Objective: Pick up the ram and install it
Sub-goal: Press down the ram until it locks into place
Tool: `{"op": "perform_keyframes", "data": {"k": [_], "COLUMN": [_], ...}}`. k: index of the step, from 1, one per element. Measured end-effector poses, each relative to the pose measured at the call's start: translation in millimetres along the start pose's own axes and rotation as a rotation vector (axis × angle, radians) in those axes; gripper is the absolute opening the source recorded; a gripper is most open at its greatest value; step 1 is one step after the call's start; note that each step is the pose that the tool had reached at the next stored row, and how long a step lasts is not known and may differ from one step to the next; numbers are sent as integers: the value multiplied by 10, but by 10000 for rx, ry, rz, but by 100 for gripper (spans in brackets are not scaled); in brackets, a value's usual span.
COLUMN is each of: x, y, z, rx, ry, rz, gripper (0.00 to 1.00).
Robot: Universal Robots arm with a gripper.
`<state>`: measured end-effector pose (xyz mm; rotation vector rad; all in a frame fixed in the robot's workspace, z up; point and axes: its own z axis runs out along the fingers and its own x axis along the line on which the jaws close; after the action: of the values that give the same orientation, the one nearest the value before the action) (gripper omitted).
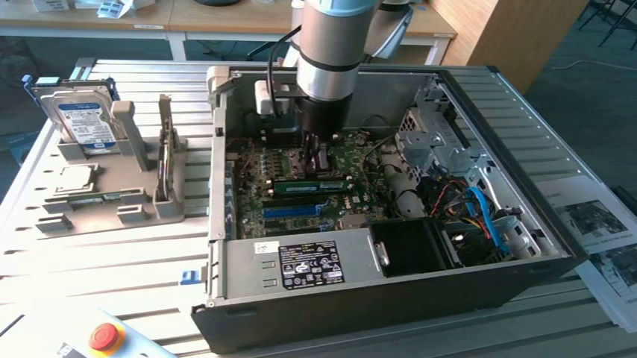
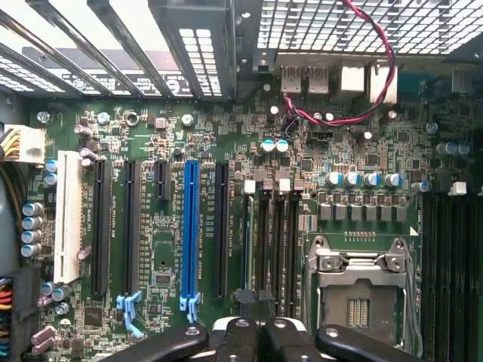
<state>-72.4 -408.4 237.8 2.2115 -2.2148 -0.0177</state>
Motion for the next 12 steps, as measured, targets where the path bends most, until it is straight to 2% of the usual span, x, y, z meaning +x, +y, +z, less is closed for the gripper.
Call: {"op": "perform_keyframes", "data": {"k": [12], "x": [1], "y": [15], "z": [0], "rx": [1], "ry": [0], "rz": [0], "gripper": [11]}}
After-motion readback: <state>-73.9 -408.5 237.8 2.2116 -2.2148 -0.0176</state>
